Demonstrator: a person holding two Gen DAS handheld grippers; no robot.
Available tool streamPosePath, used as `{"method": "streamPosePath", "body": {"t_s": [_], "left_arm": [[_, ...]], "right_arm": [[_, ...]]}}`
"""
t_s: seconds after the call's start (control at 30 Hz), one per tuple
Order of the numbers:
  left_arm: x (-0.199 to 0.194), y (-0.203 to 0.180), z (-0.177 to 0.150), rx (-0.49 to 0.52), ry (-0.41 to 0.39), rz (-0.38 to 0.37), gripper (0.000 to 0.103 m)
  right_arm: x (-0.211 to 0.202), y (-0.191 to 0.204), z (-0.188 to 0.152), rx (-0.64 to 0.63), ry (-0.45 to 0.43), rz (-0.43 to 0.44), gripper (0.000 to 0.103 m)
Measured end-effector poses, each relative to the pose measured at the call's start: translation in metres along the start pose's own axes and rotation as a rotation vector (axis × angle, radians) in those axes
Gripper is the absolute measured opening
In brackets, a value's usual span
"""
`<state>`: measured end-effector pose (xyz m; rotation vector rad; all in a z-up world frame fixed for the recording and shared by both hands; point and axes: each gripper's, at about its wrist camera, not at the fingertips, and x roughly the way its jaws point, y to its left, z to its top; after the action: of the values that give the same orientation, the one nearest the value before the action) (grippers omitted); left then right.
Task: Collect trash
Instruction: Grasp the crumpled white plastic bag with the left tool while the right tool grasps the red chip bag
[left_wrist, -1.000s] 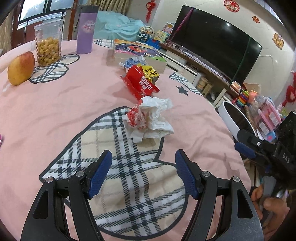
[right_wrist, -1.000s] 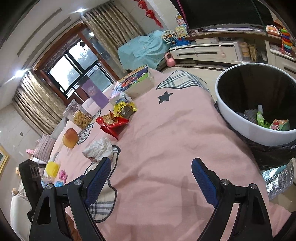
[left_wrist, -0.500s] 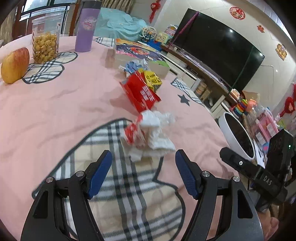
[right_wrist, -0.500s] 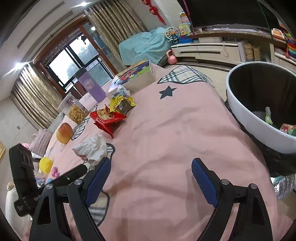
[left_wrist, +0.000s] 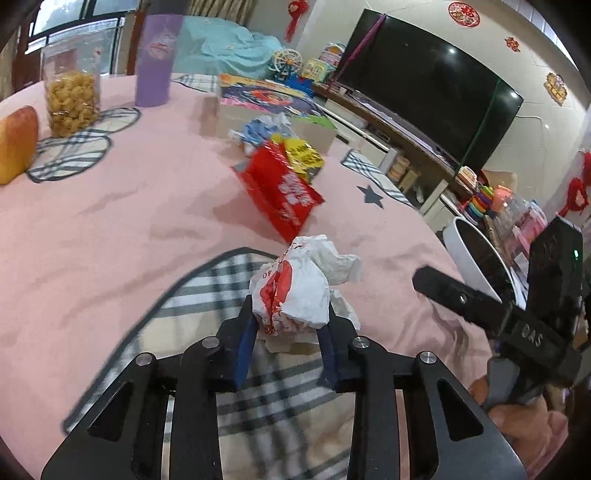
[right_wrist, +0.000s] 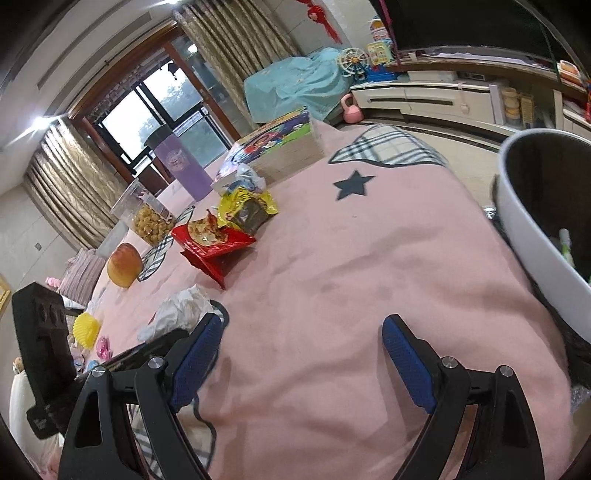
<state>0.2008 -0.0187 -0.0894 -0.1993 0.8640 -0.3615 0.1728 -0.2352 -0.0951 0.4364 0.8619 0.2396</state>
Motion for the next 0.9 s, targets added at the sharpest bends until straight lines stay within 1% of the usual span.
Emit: {"method": "streamPosePath", "body": {"t_s": [0.1,0.2,0.33,0.37,0.43,0.6,0.8,0.83,0.87,0.9], "left_arm": [[-0.013,0.019,-0.001,-0.036,-0.017,0.027,0.029],[-0.027,0.044,-0.001,-0.097,-0.041,0.060,0.029],[-0.032,0.067,-0.003,-0.142,-0.060,0.117,0.029],[-0.030,0.071,-0.004,-0.155,-0.056,0.116,0.030],[-0.027,0.076,-0.005,-0.172,-0.051,0.112,0.030],[-0.025,0.072,-0.007,-0.155,-0.056,0.128,0.032],[-0.022,0.075,-0.007,-0.163,-0.046,0.113,0.033],[-0.022,0.075,-0.007,-0.161,-0.046,0.114,0.033],[-0.022,0.074,-0.007,-0.157,-0.046,0.117,0.033],[-0.022,0.074,-0.007,-0.155,-0.046,0.118,0.033]], "right_arm": [[0.012,0.014,0.005,-0.024,0.015,0.023,0.090],[0.027,0.031,0.010,-0.059,0.038,0.045,0.090],[0.047,0.049,0.018,-0.086,0.060,0.070,0.090],[0.053,0.053,0.021,-0.093,0.067,0.070,0.090],[0.063,0.061,0.025,-0.102,0.077,0.082,0.090],[0.083,0.081,0.033,-0.150,0.090,0.071,0.090],[0.099,0.083,0.042,-0.130,0.091,0.046,0.089],[0.100,0.083,0.042,-0.128,0.093,0.045,0.085],[0.102,0.084,0.043,-0.132,0.094,0.042,0.073],[0.103,0.085,0.041,-0.142,0.097,0.034,0.065]]}}
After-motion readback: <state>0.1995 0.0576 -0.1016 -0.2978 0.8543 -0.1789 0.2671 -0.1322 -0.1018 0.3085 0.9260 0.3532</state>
